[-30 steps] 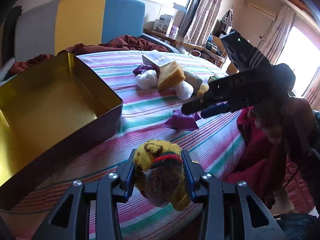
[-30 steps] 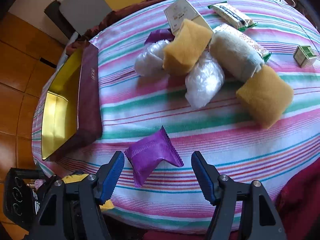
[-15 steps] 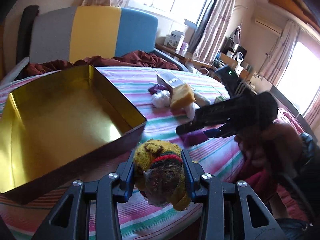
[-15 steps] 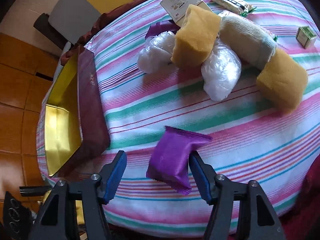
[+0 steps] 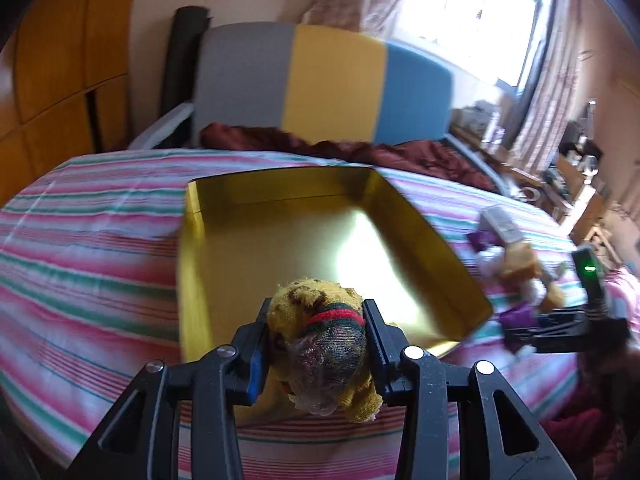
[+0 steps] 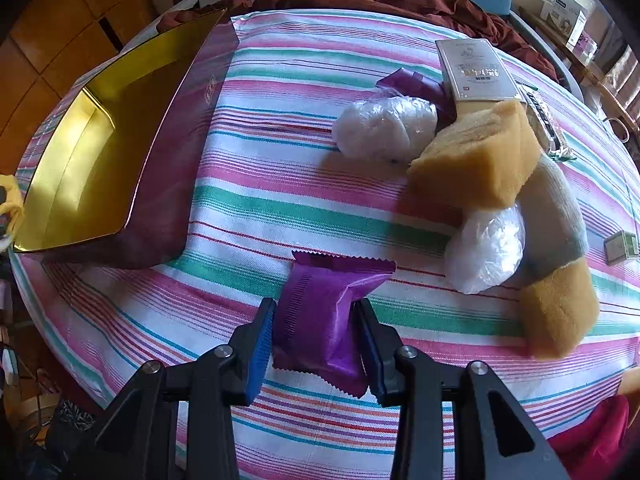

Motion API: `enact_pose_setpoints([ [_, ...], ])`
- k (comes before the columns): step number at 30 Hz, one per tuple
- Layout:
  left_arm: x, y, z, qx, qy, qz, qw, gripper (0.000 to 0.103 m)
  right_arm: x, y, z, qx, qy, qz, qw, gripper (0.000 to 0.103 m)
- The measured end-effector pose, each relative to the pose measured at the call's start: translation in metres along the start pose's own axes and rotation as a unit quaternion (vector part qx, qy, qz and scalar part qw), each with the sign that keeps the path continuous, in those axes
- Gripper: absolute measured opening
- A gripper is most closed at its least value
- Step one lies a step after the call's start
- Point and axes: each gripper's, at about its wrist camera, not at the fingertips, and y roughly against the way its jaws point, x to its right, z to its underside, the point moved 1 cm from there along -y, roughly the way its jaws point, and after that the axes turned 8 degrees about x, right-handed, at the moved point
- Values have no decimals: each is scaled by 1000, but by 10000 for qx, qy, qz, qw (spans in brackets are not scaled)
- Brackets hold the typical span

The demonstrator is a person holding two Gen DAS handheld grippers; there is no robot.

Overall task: Organize objects
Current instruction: 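Carry the toy into the gold tin and open the left gripper while the right lifts the packet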

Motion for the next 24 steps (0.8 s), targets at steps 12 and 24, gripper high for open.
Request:
enact_pose_setpoints([
  [12,-24,-31,22,-438,-111,-893,9950,46,0,-3,-9,190,89,-45,9998,40],
  [24,-26,-8,24,-66,75,-969,9952,61,-1,-7,-15,210,120,-24,9997,40],
])
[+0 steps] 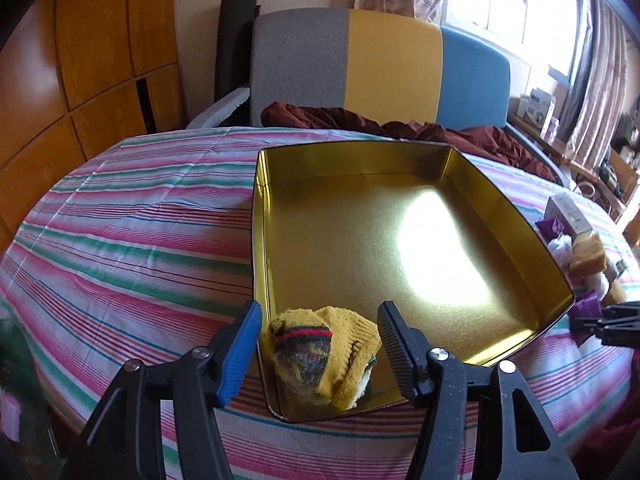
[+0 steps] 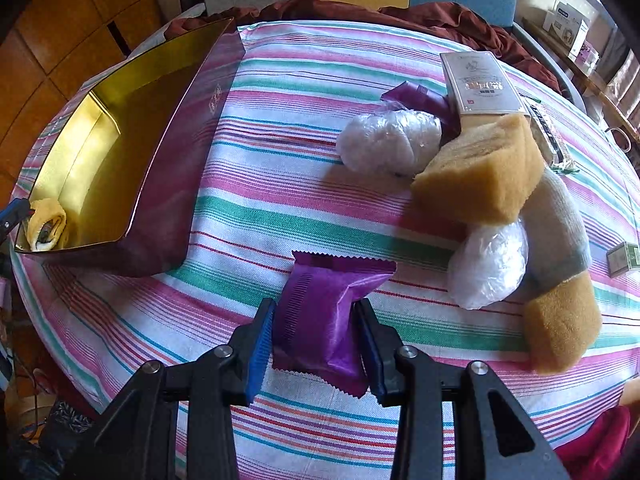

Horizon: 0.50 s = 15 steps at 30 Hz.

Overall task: Organize objects
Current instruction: 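Carry the toy into the gold tin and open the left gripper while the right lifts the packet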

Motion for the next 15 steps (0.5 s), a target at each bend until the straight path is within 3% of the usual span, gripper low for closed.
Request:
enact_pose_setpoints([
  [15,-10,42,-5,449,397,91,9982,63,14,0,-24,224,-307,162,9991,39],
])
